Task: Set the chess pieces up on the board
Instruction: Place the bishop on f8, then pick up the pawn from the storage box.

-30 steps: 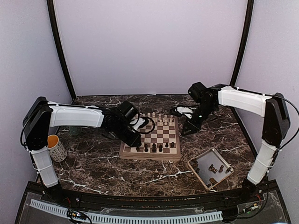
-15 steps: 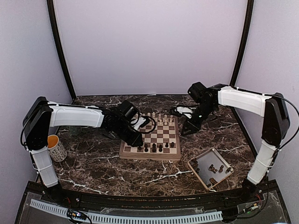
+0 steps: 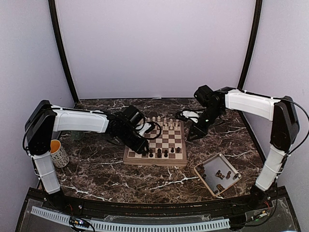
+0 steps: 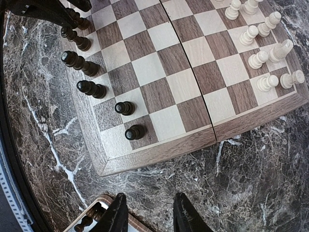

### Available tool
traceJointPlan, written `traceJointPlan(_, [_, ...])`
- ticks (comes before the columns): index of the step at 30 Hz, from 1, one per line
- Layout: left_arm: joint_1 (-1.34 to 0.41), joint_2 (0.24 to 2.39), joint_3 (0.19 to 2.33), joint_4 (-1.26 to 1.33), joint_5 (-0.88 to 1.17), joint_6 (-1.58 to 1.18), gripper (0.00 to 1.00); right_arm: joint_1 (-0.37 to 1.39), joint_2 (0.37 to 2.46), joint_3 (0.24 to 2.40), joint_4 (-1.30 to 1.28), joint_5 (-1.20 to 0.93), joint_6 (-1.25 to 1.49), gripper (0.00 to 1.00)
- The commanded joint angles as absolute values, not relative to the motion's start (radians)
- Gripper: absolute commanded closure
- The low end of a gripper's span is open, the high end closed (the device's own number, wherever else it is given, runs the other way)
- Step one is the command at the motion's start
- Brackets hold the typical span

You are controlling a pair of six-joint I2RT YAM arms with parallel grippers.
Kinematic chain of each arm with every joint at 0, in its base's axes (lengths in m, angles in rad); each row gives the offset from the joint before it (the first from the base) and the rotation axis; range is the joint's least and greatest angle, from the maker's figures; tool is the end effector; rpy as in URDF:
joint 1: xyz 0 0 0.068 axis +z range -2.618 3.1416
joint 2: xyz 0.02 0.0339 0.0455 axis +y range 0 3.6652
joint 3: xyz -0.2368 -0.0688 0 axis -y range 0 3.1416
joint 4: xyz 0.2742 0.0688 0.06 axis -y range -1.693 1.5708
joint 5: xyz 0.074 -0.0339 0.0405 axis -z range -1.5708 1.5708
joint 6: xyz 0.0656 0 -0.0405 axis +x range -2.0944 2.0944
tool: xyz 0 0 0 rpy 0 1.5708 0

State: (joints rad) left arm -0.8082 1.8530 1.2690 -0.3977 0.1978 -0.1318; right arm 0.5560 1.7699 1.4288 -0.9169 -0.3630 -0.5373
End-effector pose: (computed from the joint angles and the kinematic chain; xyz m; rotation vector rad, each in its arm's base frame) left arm 0.2840 -0.3159 0.1248 0.9512 2.4650 -0.5965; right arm 0.3164 0.2240 0.1817 -1.5187 2.3405 0.5159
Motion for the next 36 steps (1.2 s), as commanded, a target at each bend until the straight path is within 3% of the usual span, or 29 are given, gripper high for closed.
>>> traceJointPlan(1, [-0.815,1.832,1.261,-0.406,0.190,-0.136,0.68,0.556,1.760,1.444,-0.918,-0.374,-0.541,0.67])
traceJointPlan(12, [-0.815,1.691,1.255,-0.428,0.107,-0.179,0.63,0.550,1.608,1.372,-0.940,-0.273,-0.524,0.66])
traceJointPlan(22, [-0.815,1.624,1.214,-0.196,0.067,-0.202,0.62,0.501,1.423,1.112,-1.029,-0.195,-0.556,0.67])
traceJointPlan(28, [-0.815,1.627,1.215,-0.021,0.090,-0.213,0.62,0.497,1.407,0.951,-1.045,-0.114,-0.572,0.67])
traceJointPlan(36, [-0.815,1.669,1.262,-0.073,0.125,-0.164,0.62,0.497,1.485,0.899,-1.035,-0.119,-0.560,0.68])
